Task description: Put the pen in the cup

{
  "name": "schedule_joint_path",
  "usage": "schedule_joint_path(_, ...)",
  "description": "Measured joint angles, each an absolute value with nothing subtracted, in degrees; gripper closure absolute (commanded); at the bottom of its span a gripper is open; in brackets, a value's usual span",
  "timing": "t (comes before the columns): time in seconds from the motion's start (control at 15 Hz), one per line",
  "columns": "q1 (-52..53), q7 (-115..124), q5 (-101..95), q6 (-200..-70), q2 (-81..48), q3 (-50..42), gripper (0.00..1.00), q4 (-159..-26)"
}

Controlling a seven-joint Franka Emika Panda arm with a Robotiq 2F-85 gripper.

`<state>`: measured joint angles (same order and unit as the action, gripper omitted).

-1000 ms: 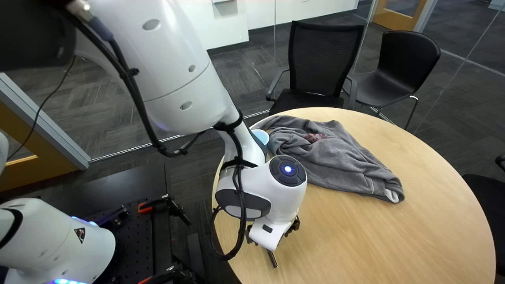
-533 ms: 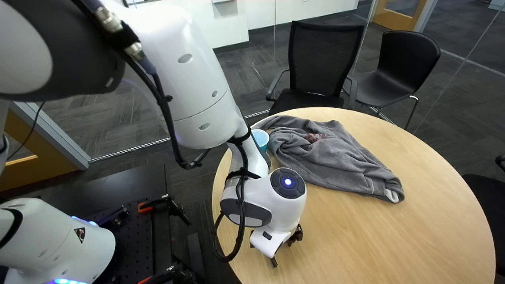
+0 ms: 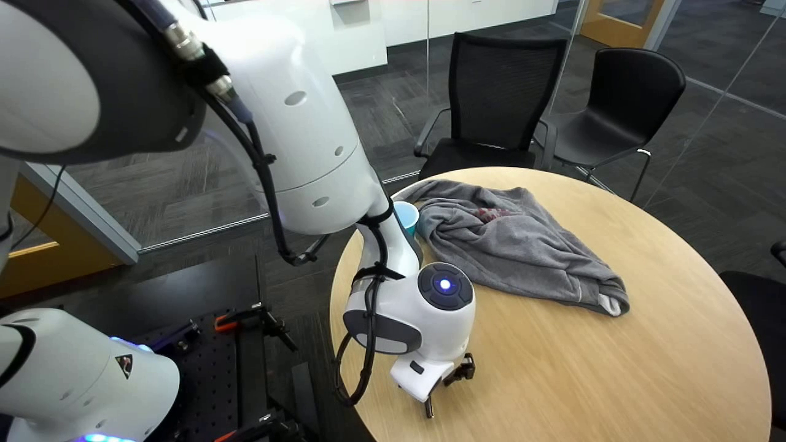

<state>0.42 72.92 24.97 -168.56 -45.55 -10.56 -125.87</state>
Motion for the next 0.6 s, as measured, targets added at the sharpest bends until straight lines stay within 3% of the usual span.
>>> schedule_joint_path(0.2, 0.73, 73.72, 25.21, -170.86, -45.07, -10.51, 0.96, -126.78)
schedule_joint_path(0.27, 0.95, 73.91, 25.22, -171.40, -44.51, -10.56, 0.99, -127.52)
schedule_joint_path(0.6, 4.81, 74.74, 25.07, -171.83, -39.26, -14.25, 0.97, -133.46)
